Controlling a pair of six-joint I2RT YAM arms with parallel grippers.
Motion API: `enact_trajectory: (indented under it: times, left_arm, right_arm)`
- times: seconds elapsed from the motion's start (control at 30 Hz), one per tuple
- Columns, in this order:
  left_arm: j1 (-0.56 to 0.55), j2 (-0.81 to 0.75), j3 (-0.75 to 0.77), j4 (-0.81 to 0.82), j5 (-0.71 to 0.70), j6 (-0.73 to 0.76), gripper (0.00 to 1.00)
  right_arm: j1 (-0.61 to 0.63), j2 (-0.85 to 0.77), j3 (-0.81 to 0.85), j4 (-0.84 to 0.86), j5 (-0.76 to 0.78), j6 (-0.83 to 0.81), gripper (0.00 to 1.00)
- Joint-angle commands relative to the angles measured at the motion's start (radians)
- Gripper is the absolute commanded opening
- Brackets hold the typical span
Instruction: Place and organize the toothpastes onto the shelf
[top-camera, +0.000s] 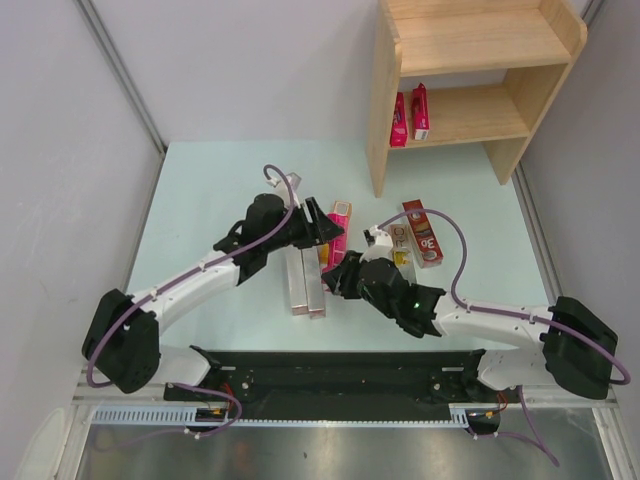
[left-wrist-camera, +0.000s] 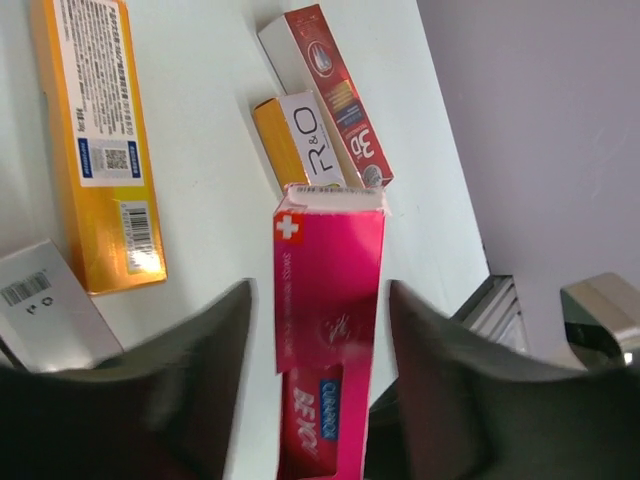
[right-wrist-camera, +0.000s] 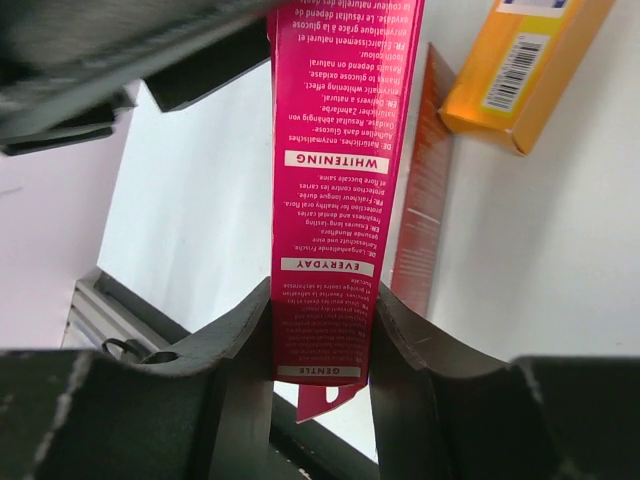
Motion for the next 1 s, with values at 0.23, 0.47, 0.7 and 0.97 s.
enact_trajectory:
  times: [0.23,0.47,0.7,0.97]
  left_arm:
    - [0.007,-0.178,-0.041,0.019,-0.076,0.101,1.00]
    - [0.000,-0.328,-0.105,-0.144,-0.322,0.236,1.00]
    - [-0.069,-0.406,-0.163,-0.281,-0.644,0.314,1.00]
    - [-0.095,-0.405,-0.183,-0.269,-0.652,0.321,1.00]
  right_arm:
    - [-0.015,-0.094,0.030,-0.065,0.096,-0.043,0.25]
    - [-0.057,-0.157,0.030,-0.163,0.085,-0.082,0.25]
    - [-0.103,-0.226,0.030,-0.297,0.079,-0.120,0.25]
    - [-0.181,-0.288,0.030,-0.334,0.013,-0.169,0.24]
